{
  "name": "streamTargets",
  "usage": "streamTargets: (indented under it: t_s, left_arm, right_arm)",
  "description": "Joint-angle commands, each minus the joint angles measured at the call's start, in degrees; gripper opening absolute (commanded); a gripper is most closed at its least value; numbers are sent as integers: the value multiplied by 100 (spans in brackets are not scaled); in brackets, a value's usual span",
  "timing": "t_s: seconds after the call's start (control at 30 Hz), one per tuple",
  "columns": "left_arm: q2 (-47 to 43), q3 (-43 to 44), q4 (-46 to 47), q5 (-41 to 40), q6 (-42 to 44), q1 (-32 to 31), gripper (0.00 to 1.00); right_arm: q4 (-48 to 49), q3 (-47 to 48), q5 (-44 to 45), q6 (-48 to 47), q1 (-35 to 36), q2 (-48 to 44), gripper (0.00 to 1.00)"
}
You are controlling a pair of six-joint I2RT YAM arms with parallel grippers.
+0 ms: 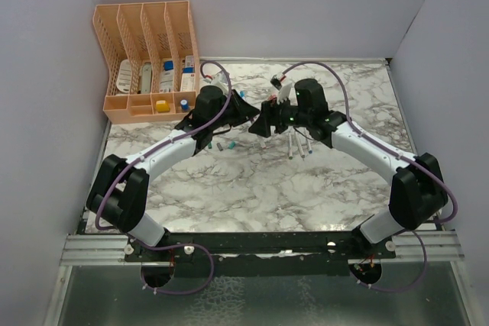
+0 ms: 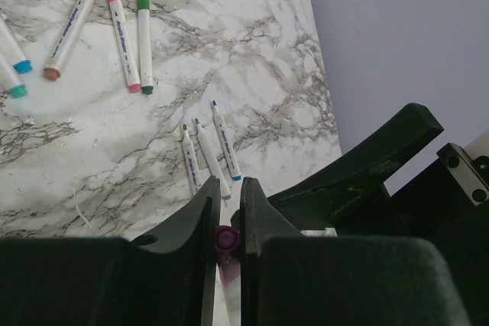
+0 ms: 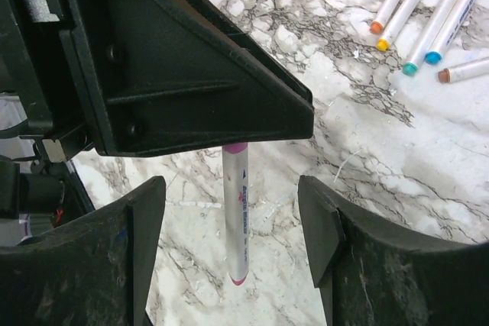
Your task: Open the pen caps
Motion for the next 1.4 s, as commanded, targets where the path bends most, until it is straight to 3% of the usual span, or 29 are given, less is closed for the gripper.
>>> streamTargets:
  t_s: [0.0, 0.1, 0.23, 0.4, 0.6, 0.77, 0.97, 1.17, 1.37]
  left_arm:
    - [-59, 139, 22, 70, 3, -48, 0]
    - [-37, 193, 39, 76, -16, -70, 0]
    - [3, 280, 49, 70, -28, -96, 0]
    - [47, 345, 40, 50, -21, -106, 0]
    - [78, 604, -281, -468, 109, 79, 0]
    - [455, 1263, -484, -519, 92, 626, 0]
    - [867, 1833, -736, -545, 254, 769, 0]
    - [868, 1546, -1455, -494, 599, 682, 0]
    - [676, 893, -2358, -1148, 1194, 576, 0]
  right_arm:
    - [23, 174, -22, -42, 63, 120, 69]
    - [36, 203, -50, -40, 75, 190, 63]
    - [23, 259, -86, -50, 98, 294, 45]
    - [-6, 290, -56, -44, 108, 316, 2]
    - [-151, -59, 110, -62, 108, 12, 1]
    - [-205, -929, 104, -1, 108, -539, 1]
    - [-321, -1710, 306, 49, 107, -1198, 1]
    - [-846, -1373, 1733, 94, 108, -1130, 1]
    - [-1226, -446, 2755, 2, 95, -318, 1]
